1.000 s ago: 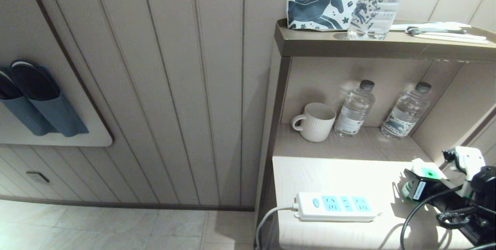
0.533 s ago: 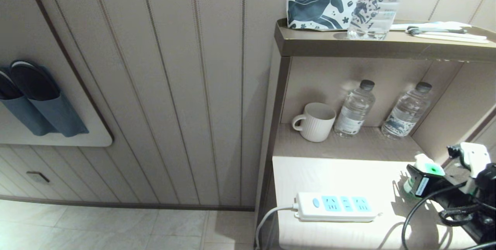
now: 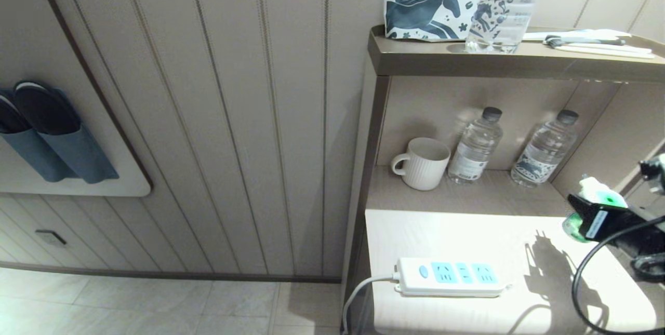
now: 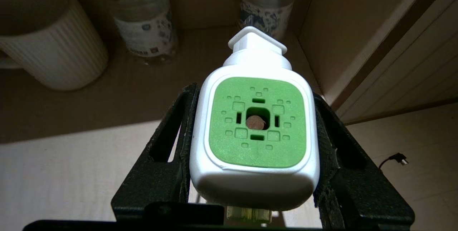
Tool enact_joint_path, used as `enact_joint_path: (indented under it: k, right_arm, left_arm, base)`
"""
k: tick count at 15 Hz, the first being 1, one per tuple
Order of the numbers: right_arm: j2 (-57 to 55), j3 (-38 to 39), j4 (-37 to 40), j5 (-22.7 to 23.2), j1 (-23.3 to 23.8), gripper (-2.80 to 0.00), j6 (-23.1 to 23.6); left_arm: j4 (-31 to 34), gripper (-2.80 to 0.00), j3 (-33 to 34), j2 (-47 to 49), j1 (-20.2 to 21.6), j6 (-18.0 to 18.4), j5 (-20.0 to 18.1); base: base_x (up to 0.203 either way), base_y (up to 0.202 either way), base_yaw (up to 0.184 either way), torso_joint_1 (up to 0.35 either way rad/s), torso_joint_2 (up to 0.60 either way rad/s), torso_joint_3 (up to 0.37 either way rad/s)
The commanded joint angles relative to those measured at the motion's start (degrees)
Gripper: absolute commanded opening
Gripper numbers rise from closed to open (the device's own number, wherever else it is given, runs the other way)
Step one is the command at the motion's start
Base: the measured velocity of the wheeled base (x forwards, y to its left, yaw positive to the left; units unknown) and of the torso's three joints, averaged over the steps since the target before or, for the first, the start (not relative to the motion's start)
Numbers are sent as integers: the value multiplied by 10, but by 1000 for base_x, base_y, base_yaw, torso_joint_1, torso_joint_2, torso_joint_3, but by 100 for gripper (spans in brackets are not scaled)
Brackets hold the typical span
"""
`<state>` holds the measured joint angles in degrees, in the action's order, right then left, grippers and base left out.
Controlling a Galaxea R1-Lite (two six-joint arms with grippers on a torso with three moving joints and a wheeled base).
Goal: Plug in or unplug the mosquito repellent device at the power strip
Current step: Pick up the mosquito repellent liquid, then insert the plug into the socket
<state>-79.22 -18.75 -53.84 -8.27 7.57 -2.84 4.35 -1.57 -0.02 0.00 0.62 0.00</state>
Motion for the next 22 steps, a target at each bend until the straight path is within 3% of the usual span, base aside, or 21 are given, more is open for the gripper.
enact_joint_path:
  k: [1, 4, 10, 16, 19, 22]
  right_arm:
    - [123, -156, 369, 6, -24, -280, -10]
    - [154, -326, 636, 12, -69, -280, -33]
    - [44, -575, 1032, 26, -151, -280, -45]
    - [-76, -657, 1165, 29, -218, -280, -21]
    - [-120, -715, 1223, 38, -281, -280, -13]
    - [-170, -811, 1314, 108, -302, -280, -13]
  left_arm:
    - [0, -280, 0, 0, 0, 0, 0]
    - [0, -280, 0, 0, 0, 0, 0]
    - [0, -280, 0, 0, 0, 0, 0]
    - [0, -280, 0, 0, 0, -1, 0]
    - [0, -280, 0, 0, 0, -1, 0]
    - [0, -280, 0, 0, 0, 0, 0]
  base:
    - [0, 0, 0, 0, 0, 0]
    - [0, 0, 0, 0, 0, 0]
    - [0, 0, 0, 0, 0, 0]
    - [0, 0, 0, 0, 0, 0]
    - [0, 0, 0, 0, 0, 0]
    - [0, 0, 0, 0, 0, 0]
